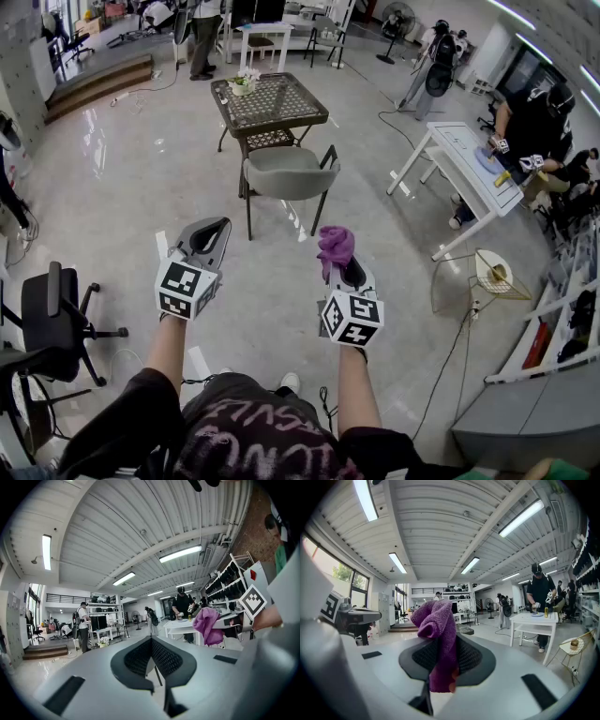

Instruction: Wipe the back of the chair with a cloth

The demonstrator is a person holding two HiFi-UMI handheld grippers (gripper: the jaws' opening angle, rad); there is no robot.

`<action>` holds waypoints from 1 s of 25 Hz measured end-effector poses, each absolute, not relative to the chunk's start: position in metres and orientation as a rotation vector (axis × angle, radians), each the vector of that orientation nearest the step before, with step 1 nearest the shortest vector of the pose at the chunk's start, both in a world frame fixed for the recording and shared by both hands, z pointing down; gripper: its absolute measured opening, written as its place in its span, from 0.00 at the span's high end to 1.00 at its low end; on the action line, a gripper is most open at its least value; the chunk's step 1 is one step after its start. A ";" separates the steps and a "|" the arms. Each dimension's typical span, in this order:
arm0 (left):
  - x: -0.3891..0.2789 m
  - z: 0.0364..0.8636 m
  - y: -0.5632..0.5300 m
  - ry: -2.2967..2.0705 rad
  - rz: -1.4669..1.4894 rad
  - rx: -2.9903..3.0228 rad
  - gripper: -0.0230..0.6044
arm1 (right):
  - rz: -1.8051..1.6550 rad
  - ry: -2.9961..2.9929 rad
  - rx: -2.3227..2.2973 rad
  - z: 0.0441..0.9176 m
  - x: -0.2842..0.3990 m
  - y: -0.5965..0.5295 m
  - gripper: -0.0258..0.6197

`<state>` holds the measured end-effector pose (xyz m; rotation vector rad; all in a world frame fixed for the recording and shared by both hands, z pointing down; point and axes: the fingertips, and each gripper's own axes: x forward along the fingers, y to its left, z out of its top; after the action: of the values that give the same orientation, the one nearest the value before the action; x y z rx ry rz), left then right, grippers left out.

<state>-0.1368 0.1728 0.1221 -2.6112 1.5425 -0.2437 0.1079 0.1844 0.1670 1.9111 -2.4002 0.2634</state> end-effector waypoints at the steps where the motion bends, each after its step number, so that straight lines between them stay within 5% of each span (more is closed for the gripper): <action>1: -0.138 0.123 0.172 1.543 -0.243 -2.611 0.95 | 0.263 -2.399 1.911 0.168 0.107 0.184 0.82; 25: -0.201 0.151 0.174 1.498 -0.278 -2.673 0.95 | 0.306 -2.338 1.967 0.186 0.055 0.196 0.82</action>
<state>-0.2008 0.1743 0.1515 -2.6734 1.4976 -0.2776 0.0547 0.1958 0.1860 1.9667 -2.3375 0.3064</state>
